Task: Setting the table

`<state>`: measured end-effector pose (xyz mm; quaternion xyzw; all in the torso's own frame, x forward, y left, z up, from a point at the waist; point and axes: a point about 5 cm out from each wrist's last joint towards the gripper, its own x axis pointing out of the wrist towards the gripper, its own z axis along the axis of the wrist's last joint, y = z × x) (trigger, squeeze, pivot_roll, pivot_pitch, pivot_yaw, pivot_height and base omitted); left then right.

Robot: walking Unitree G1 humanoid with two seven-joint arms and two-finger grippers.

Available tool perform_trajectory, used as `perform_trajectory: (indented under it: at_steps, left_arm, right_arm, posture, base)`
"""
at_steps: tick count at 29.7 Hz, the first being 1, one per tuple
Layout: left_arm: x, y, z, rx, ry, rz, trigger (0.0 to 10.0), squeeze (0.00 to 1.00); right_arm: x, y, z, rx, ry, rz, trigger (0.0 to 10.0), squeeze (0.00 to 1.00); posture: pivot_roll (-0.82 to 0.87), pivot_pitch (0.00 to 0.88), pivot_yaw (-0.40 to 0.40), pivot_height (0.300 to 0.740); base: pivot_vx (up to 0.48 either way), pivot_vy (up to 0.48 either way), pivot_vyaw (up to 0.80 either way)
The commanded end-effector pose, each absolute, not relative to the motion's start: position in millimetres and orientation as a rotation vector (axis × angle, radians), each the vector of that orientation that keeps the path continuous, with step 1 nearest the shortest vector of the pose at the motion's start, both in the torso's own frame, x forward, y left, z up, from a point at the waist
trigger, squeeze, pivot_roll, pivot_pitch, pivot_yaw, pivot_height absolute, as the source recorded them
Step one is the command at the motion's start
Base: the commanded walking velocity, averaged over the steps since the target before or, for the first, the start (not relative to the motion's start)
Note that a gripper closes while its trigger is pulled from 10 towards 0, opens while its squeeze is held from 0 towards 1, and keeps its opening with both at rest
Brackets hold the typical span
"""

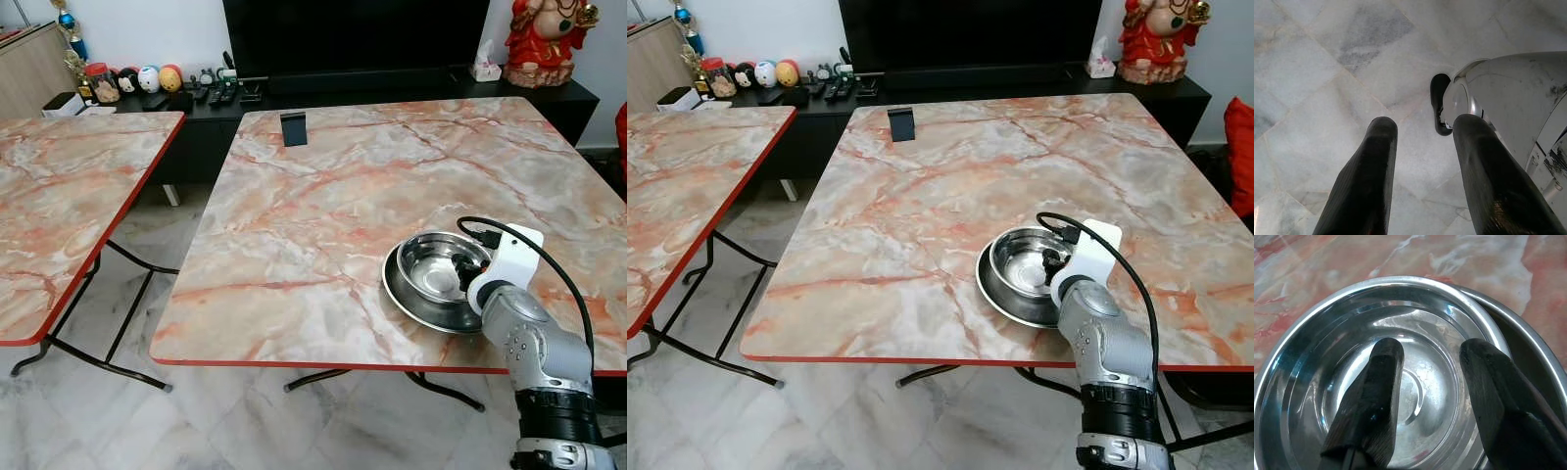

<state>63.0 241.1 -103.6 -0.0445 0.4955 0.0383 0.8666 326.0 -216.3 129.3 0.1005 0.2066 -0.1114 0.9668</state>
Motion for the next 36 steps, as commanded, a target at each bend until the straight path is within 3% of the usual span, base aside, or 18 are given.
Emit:
perform_trajectory:
  at_steps: [1,32,36]
  left_arm:
    - [56.9,244.9,-104.0,-0.088,1.064,0.081,10.0,0.0]
    - [58.1,245.1,-103.7,-0.084,1.065,0.071,10.0,0.0]
    - [58.0,245.3,-103.7,-0.082,1.065,0.073,10.0,0.0]
  right_arm:
    - [326.4,-217.7,134.6,0.198,0.407,-0.23,10.0,0.0]
    - [323.4,-218.3,138.6,0.197,0.395,-0.245,10.0,0.0]
    - [331.1,-213.6,156.0,0.313,0.22,-0.236,10.0,0.0]
  posture:
    - [-0.14,0.0,0.074,0.74]
    - [-0.15,0.0,0.076,0.74]
    - [-0.15,0.0,0.075,0.74]
  base:
    - [0.0,0.0,0.0]
    - [0.0,0.0,0.0]
    - [0.0,0.0,0.0]
